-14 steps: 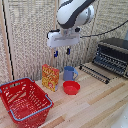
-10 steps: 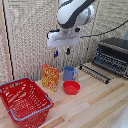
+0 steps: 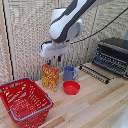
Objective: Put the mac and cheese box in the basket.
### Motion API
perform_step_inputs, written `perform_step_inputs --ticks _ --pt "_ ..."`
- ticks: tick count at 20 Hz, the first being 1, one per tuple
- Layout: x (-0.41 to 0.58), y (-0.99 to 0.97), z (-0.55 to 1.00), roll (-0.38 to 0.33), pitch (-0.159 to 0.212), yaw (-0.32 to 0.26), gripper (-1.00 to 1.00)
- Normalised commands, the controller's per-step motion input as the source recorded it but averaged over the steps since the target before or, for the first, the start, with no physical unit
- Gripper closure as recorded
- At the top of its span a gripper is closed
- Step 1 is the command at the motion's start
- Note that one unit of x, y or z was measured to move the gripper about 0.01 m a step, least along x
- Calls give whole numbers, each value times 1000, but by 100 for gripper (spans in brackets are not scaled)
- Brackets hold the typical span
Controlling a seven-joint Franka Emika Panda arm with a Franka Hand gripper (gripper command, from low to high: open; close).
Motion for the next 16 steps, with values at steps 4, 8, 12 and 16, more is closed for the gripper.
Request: perform_step_inputs --ticks 4,8,12,16 --pt "421 183 -382 -78 30 260 -100" --pt "433 38 -448 -104 4 260 100" --pt "99 156 -155 -31 59 -55 100" --pt "-1 61 0 -1 1 -30 100"
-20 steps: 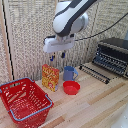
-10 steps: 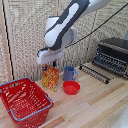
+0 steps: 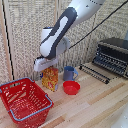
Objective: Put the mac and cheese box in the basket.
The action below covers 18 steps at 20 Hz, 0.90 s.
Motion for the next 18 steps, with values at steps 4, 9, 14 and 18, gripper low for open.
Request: perform_step_inputs --ticks 4,9,14,18 --pt "17 76 3 0 0 0 100" --pt "33 62 181 0 0 -5 100" --pt "102 0 712 27 55 8 100" --pt "124 0 1000 20 63 39 100"
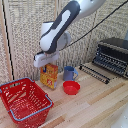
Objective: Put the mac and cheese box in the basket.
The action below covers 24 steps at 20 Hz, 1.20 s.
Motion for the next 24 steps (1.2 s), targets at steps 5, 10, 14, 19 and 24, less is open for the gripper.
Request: perform_step_inputs --ticks 5,10,14,19,24 --pt "27 11 1000 11 79 17 100" --pt "3 297 991 31 65 8 100" --pt "-136 622 901 59 9 -1 100" --pt "-275 610 722 98 0 -8 100" --pt "-246 666 305 23 30 -48 100"
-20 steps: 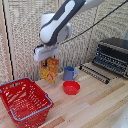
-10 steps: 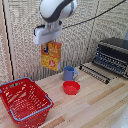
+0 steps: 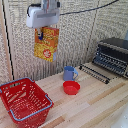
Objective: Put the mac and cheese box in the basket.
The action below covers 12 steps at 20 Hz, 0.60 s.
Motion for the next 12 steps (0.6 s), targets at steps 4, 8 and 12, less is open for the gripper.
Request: perform_step_inputs --ticks 4,8,12 --pt "-99 740 -8 -6 80 -95 100" --pt "0 765 -188 -5 100 -132 100" --pt "0 820 -351 0 84 -116 100"
